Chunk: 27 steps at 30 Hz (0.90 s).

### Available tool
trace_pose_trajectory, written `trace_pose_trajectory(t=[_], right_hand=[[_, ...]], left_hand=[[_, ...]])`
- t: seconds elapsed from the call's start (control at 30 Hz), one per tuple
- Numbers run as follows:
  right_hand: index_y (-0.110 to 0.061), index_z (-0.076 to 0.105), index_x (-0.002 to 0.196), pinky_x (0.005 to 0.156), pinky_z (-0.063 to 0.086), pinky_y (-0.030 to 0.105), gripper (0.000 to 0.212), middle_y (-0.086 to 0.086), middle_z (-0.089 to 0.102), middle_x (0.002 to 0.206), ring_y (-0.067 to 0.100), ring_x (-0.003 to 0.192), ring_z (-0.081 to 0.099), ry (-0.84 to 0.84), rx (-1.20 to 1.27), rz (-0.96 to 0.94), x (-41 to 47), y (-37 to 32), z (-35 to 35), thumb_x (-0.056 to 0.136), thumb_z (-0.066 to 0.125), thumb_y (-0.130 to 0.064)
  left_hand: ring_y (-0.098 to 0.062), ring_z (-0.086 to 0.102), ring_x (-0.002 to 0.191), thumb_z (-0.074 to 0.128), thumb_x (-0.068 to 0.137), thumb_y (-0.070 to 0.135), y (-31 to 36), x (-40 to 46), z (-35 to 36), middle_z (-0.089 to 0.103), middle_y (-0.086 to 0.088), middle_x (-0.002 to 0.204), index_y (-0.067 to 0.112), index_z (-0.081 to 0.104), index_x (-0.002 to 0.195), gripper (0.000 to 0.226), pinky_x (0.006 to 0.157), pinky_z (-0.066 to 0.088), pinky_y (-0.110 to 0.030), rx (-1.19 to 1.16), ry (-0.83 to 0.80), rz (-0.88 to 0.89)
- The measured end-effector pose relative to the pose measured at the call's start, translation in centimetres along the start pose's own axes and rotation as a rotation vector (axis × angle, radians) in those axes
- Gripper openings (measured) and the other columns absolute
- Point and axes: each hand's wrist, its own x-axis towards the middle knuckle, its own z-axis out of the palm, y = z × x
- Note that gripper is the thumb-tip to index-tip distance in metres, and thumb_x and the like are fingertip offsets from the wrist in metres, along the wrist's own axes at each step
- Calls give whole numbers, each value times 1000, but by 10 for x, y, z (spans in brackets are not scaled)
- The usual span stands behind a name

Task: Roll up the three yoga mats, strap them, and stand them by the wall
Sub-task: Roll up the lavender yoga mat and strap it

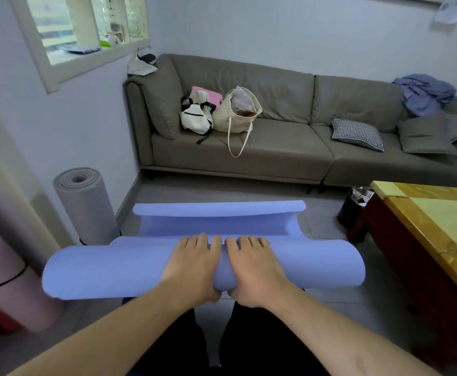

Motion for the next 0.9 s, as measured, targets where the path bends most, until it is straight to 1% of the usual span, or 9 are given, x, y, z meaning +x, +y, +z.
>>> trace_pose_trajectory(t=[0.07, 0.13, 0.3, 0.4, 0.5, 0.6, 0.67, 0.77, 0.9], right_hand=[[-18, 44, 128, 92, 41, 43, 77, 4, 58, 114, 29, 103, 54, -43, 21, -3, 5, 1, -7, 69, 81, -51], [-19, 44, 130, 95, 41, 44, 78, 4, 57, 116, 28, 106, 54, -46, 39, 8, 6, 0, -8, 70, 81, -52], [-15, 45, 137, 103, 42, 44, 95, 5, 55, 121, 30, 109, 54, 77, 16, 20, -9, -3, 10, 60, 88, -48], [-11, 46, 133, 109, 41, 52, 99, 8, 56, 118, 33, 108, 53, 135, -10, 59, -7, -3, 21, 52, 92, -43], [-13, 53, 114, 93, 47, 46, 75, 6, 58, 103, 31, 94, 55, 120, 1, 88, 1, -5, 17, 51, 89, -32], [-17, 51, 118, 96, 42, 44, 68, 3, 58, 107, 29, 99, 55, 55, 36, 53, 8, -5, 9, 61, 84, -31], [-18, 50, 121, 99, 40, 43, 67, 2, 57, 112, 28, 104, 54, 48, 37, 46, 9, -5, 8, 65, 83, -33], [-16, 48, 127, 105, 40, 46, 79, 3, 55, 118, 29, 108, 53, 56, 36, 55, 3, -4, 8, 63, 86, -40], [-8, 41, 142, 112, 38, 48, 99, 10, 52, 128, 34, 115, 50, 112, -19, 27, -3, -3, 11, 61, 91, -38]], left_hand=[[-29, 51, 115, 73, 74, 50, 6, -6, 9, 49, -7, 127, 17, 24, 151, 97, 101, 38, -40, 55, 51, -30], [-28, 52, 116, 75, 74, 51, 7, -5, 10, 50, -5, 129, 19, 25, 151, 97, 102, 38, -40, 49, 65, -40], [-23, 60, 101, 83, 65, 56, -4, 12, -1, 58, 3, 115, 25, 41, 124, 79, 83, 42, -37, -48, -52, -18], [-21, 59, 94, 86, 58, 60, -7, 22, -8, 58, 6, 106, 29, 36, 106, 76, 77, 38, -37, -119, -82, -16], [-26, 56, 106, 83, 62, 55, -2, 14, 2, 54, -1, 114, 23, 38, 121, 81, 92, 41, -39, -75, 12, -38], [-32, 53, 110, 87, 61, 42, 3, 0, 32, 52, -11, 122, 15, 29, 142, 102, 102, 41, -45, 30, 144, -22], [-33, 54, 112, 86, 64, 38, 2, 1, 37, 53, -10, 124, 15, 27, 145, 102, 104, 39, -46, 53, 169, -33], [-31, 52, 115, 74, 78, 37, 2, 7, 24, 50, -6, 127, 18, 24, 148, 89, 104, 36, -44, 72, 100, -31], [-27, 57, 111, 77, 72, 43, -11, 16, 7, 53, 0, 124, 25, 32, 137, 81, 96, 40, -41, 38, 57, 1]])
